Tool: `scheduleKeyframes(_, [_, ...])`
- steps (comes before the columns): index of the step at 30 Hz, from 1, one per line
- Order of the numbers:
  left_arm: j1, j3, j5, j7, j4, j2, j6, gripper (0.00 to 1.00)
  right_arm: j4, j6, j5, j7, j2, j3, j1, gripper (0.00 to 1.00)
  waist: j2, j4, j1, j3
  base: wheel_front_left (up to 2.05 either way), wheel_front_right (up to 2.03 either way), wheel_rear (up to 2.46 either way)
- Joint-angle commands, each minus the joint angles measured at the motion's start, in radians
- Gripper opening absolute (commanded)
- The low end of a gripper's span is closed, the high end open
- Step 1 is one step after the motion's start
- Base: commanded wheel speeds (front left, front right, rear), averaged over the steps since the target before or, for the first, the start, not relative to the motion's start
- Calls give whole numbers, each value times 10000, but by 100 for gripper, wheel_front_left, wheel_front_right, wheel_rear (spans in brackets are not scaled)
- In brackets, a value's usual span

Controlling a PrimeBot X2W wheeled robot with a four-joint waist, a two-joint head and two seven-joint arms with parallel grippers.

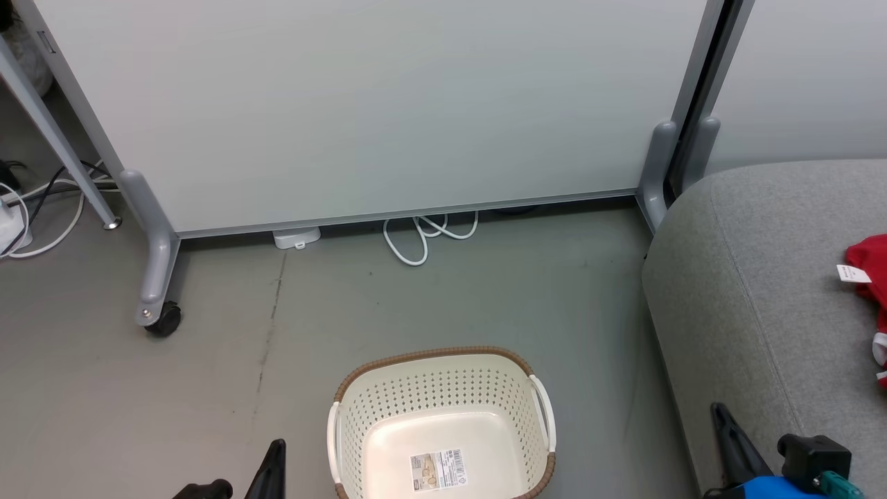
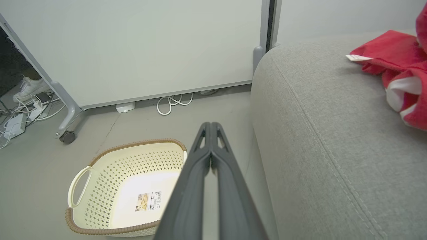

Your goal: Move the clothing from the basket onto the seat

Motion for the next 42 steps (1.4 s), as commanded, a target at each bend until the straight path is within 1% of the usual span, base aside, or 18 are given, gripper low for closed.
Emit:
scheduleKeyframes(1, [-161, 107, -450, 108, -197, -1, -1, 0, -168, 0, 561, 99, -26, -21, -119, 0, -1, -6, 0, 1, 0, 0, 0])
scheduleKeyframes(3, [-206, 178, -804, 209, -261, -10, -1, 0, -206, 0, 975, 181, -30, -22, -152, 0, -1, -12, 0, 3, 0, 0, 0])
scheduleKeyframes(4, [-251, 247, -1150, 307, -322, -18, -1, 0, -244, 0, 1378, 260, -33, -22, -183, 0, -1, -19, 0, 5, 0, 0, 0])
scheduleKeyframes(8, [-318, 345, -1647, 449, -411, -31, -2, 0, -299, 0, 1961, 373, -38, -21, -229, 0, -1, -29, 0, 7, 0, 0, 0])
scheduleKeyframes(9, [-362, 410, -1972, 543, -469, -39, -2, 0, -335, 0, 2342, 446, -41, -20, -260, 0, -1, -35, 0, 9, 0, 0, 0])
scheduleKeyframes(10, [-362, 410, -1972, 543, -469, -39, -2, 0, -335, 0, 2342, 446, -41, -20, -260, 0, -1, -35, 0, 9, 0, 0, 0])
scheduleKeyframes(28, [-699, 933, -4584, 1291, -932, -104, -5, 0, -604, 0, 5398, 1051, -71, -27, -521, 0, -1, -95, 0, 23, 0, 0, 0])
scheduleKeyframes(42, [-920, 1273, -6279, 1783, -1234, -147, -7, 0, -776, 1, 7379, 1451, -91, -33, -673, 0, -1, -141, 0, 35, 0, 0, 0])
